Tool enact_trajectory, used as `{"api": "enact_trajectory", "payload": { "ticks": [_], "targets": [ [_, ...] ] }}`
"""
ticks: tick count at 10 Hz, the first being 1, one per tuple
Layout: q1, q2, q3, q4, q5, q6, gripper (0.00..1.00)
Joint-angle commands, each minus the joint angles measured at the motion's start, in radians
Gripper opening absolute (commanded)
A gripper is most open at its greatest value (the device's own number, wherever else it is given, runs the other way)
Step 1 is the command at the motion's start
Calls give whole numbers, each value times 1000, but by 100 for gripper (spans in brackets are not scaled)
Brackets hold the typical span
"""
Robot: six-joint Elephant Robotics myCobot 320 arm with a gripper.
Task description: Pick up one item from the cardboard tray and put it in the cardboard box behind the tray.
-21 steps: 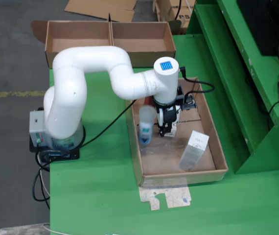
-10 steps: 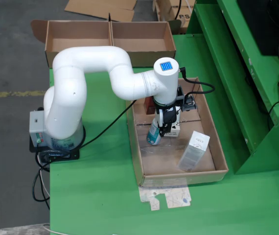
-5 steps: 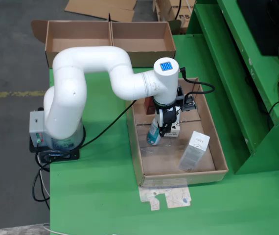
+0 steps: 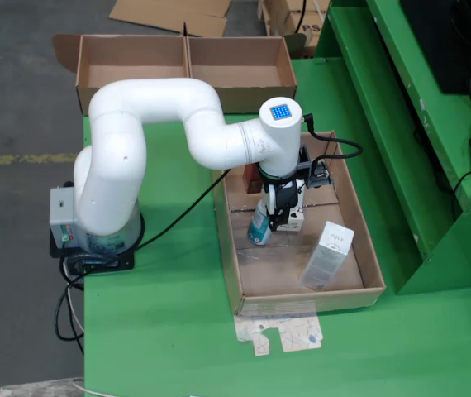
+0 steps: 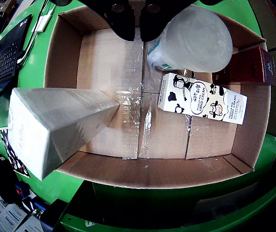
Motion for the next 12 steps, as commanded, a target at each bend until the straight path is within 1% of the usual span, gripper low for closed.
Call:
{"api": "enact_trajectory", "payload": {
  "ticks": [1, 10, 12],
  "targets": [
    [5, 21, 33, 10, -3, -2, 0],
    [5, 21, 33, 10, -3, -2, 0],
    [5, 21, 33, 10, -3, -2, 20]
  ]
}}
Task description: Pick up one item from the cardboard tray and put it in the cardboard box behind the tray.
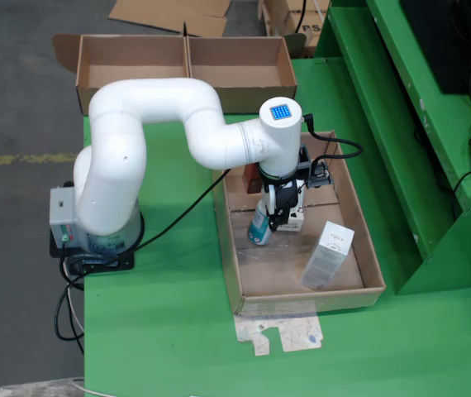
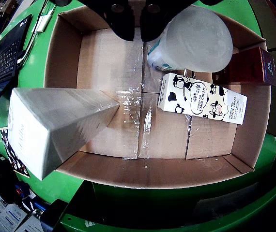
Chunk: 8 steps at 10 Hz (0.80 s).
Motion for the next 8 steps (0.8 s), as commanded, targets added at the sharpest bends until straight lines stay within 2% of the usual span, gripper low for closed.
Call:
{"api": "enact_trajectory", "payload": {
  "ticks": [1, 8],
  "targets": [
    [5, 21, 33, 10, -3, -2, 30],
    [5, 21, 33, 10, -3, -2, 100]
  ]
}}
